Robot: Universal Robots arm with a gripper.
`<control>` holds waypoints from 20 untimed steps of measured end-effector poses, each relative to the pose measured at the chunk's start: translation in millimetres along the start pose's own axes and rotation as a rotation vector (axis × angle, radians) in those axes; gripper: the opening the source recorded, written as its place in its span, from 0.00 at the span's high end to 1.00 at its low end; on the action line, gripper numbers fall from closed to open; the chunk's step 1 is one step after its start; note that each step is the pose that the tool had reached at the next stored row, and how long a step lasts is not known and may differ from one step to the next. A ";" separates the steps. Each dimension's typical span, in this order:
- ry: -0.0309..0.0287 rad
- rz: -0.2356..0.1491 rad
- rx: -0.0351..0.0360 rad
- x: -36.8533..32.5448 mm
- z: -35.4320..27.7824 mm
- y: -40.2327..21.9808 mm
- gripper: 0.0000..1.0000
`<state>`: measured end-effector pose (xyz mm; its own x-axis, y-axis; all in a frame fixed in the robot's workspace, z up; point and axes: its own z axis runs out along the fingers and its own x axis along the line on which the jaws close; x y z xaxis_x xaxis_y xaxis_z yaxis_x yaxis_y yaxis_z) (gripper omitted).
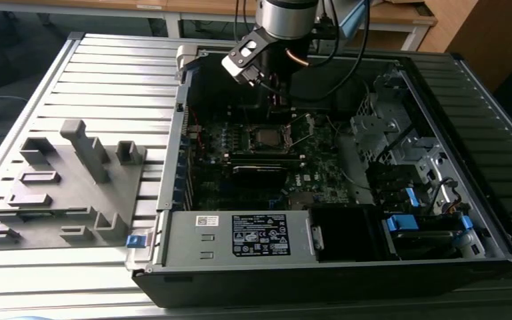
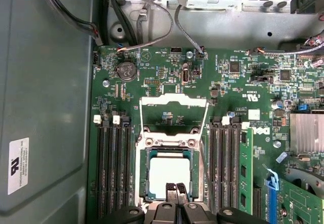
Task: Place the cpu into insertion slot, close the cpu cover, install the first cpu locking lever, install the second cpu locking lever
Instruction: 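Close the cpu cover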
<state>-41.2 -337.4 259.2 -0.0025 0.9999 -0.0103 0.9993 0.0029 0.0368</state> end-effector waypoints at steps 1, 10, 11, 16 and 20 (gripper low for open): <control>0.0002 0.000 -0.0001 0.0 -0.2 0.0 0.89; 0.0001 0.000 0.0000 0.0 -1.4 0.1 0.89; 0.0002 0.000 -0.0001 0.0 -1.4 0.1 0.89; 0.0001 0.000 -0.0001 0.0 -1.6 0.1 0.89; 0.0001 0.000 -0.0001 0.0 -1.6 0.4 0.89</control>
<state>-40.9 -337.4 260.9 -0.0027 0.9999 -0.0102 0.9993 0.0031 0.0369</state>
